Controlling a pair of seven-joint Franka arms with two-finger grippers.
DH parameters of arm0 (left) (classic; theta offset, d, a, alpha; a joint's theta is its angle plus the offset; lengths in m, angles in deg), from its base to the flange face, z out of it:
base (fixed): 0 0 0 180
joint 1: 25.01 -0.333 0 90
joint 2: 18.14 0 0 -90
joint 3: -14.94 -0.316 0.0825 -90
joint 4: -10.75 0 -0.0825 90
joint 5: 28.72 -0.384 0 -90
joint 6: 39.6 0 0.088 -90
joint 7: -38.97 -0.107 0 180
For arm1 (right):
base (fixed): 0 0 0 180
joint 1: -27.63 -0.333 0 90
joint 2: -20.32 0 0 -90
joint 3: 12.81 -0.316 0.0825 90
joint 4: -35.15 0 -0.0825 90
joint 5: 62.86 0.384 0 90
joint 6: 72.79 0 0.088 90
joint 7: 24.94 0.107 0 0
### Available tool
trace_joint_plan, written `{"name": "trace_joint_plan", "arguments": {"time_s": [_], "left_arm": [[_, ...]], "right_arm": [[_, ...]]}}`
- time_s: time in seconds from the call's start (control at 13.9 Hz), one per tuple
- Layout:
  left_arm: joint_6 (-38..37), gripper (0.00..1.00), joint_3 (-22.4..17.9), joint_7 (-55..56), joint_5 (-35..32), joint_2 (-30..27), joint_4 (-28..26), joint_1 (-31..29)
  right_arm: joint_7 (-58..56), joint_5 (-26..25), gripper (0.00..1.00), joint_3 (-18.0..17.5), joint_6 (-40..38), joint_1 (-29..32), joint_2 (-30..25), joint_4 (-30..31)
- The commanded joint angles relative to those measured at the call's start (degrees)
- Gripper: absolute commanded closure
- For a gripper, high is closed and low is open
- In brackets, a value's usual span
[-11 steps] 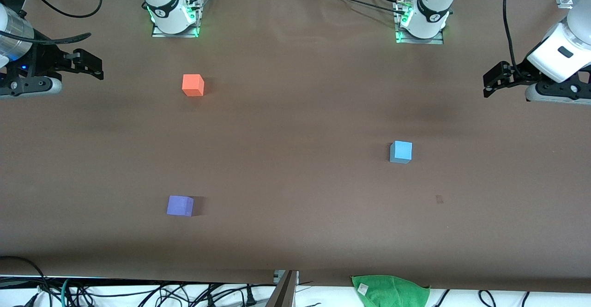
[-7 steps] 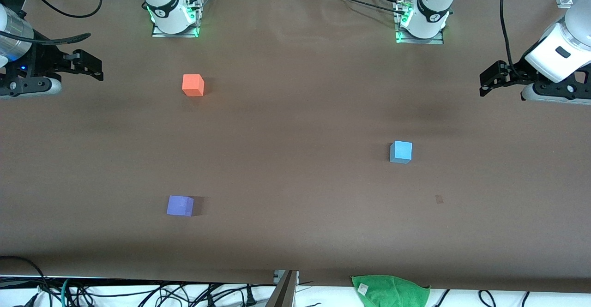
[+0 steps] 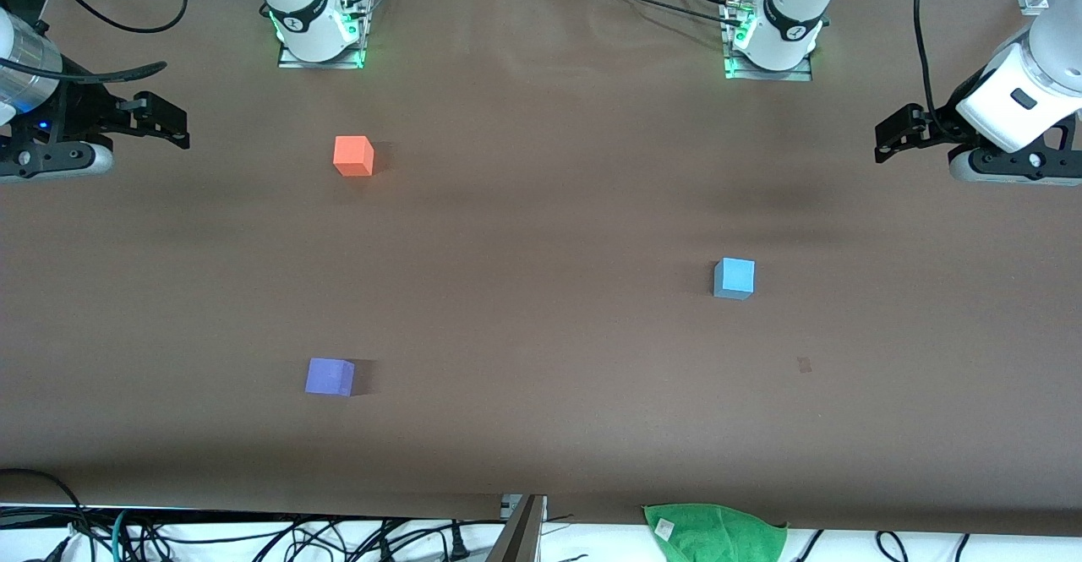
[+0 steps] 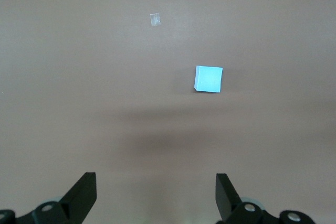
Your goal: Place blue block between orange and purple blocks
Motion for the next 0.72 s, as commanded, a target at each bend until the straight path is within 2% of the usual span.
{"name": "trace_joint_plan", "arguments": {"time_s": [0.0, 0.65], "left_arm": [[-1.07, 0.00, -0.45, 0.39, 0.83, -0.12, 0.42, -0.12], [-2.22, 0.00, -0.10, 0.13, 0.65, 0.50, 0.69, -0.21]], "right_arm": [[0.68, 0.81, 0.00, 0.02, -0.28, 0.16, 0.56, -1.28], [0.76, 0.89, 0.00, 0.02, -0.28, 0.24, 0.56, -1.28]]}}
